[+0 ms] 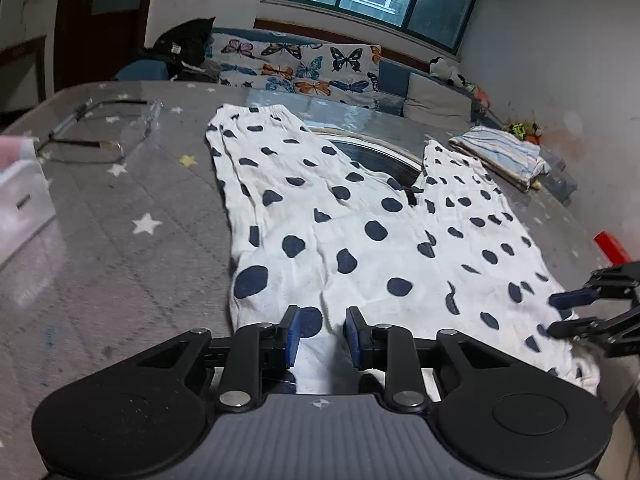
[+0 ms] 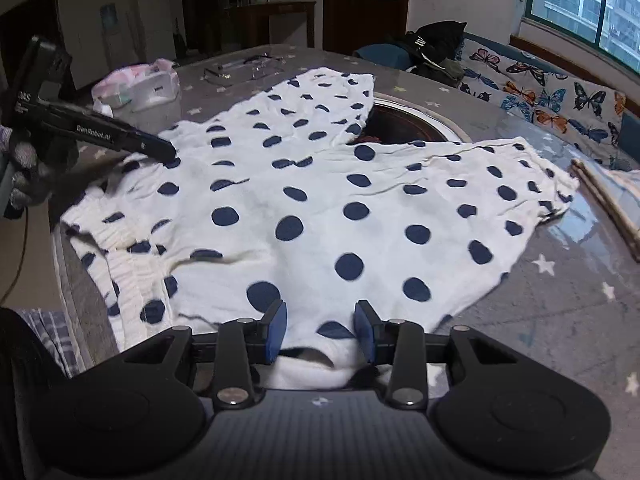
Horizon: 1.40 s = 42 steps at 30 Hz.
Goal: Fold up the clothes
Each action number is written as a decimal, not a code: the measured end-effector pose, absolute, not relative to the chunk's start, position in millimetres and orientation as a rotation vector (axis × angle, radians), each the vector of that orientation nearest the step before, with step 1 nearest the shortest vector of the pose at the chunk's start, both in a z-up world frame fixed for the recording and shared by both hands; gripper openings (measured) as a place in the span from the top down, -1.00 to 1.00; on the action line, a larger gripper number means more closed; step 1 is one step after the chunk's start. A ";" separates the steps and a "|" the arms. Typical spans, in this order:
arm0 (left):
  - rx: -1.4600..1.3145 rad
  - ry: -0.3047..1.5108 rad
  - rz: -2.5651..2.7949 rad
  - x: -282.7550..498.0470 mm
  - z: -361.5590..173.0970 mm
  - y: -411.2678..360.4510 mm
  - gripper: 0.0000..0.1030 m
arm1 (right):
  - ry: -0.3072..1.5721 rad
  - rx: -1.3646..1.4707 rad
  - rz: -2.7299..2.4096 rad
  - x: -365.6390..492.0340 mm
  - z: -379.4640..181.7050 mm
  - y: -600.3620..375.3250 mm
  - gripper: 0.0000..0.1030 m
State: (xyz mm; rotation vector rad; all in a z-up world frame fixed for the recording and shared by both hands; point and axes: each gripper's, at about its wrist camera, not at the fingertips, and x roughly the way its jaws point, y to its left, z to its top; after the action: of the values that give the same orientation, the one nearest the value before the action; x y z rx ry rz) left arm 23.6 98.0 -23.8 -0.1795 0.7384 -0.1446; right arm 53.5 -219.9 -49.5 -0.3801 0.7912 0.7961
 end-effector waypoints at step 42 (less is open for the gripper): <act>0.172 0.700 -0.736 -25.5 -10.3 -74.5 -0.07 | 0.833 -0.139 0.768 40.1 -23.8 -254.9 0.25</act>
State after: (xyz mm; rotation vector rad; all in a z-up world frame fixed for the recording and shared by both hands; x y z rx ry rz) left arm -25.5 -74.5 -10.3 0.1720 0.7000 -0.7358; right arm 40.1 -254.9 -23.8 -0.1391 0.8335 0.7683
